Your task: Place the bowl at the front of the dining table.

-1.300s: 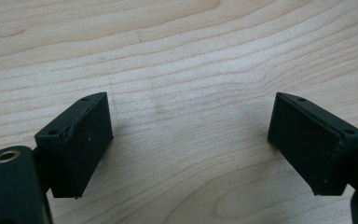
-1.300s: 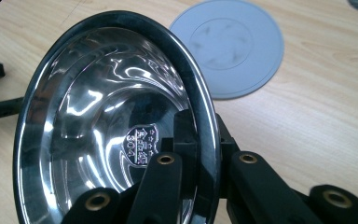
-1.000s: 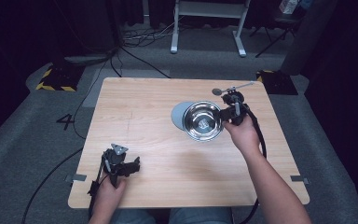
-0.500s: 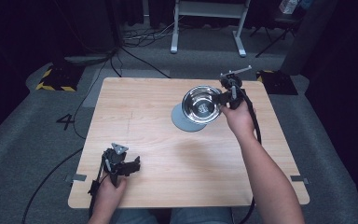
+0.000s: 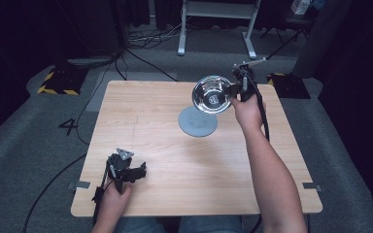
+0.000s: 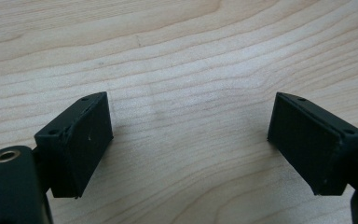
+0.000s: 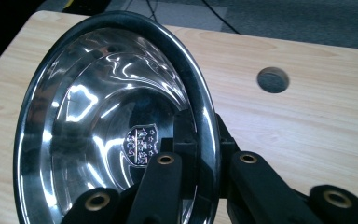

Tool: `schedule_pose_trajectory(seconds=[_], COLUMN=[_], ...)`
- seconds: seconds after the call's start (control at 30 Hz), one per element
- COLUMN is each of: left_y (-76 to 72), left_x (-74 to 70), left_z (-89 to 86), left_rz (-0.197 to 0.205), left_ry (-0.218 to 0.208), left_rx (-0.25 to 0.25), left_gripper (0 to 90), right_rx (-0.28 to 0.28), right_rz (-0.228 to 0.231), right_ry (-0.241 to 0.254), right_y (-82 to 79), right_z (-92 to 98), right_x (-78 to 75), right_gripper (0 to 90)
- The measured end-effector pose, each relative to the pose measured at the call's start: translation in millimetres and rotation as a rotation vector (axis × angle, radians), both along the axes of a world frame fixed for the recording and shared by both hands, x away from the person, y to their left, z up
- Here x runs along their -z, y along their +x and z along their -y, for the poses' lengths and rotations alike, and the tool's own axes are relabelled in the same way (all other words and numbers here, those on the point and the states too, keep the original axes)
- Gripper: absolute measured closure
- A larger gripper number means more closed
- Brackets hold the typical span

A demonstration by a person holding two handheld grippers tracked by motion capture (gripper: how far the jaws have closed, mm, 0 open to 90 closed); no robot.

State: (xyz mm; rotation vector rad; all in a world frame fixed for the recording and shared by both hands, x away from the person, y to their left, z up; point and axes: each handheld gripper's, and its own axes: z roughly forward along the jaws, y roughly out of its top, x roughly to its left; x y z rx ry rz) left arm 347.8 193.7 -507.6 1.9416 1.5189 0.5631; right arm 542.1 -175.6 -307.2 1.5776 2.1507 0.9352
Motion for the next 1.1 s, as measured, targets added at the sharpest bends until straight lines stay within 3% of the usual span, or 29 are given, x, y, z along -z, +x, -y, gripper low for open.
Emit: schedule_pose_trajectory(seconds=[0.17,0.27,0.37,0.63,1.1], left_y=[0.7,0.8,0.8,0.8,0.7], left_x=[0.0,0.1,0.1,0.0,-0.1], left_z=[0.0,0.2,0.3,0.2,0.2], left_rz=[0.000,0.001,0.001,-0.001,-0.001], left_ry=[0.000,-0.002,-0.003,-0.003,-0.003], left_rx=[-0.001,-0.003,-0.003,-0.002,-0.002], left_gripper=[13.8,13.8,13.8,13.8,13.8], right_rx=[0.046,0.066,0.078,0.092,0.084], right_rz=[-0.008,-0.017,-0.032,-0.059,-0.108], right_ry=[0.016,0.011,0.037,0.068,0.060], right_y=[11.2,19.0,25.9,40.9,60.3], right_z=[4.5,4.5,4.4,-0.7,-15.2], right_x=[-3.1,0.8,6.6,21.3,51.0], right_gripper=[85.5,85.5,85.5,85.5,85.5])
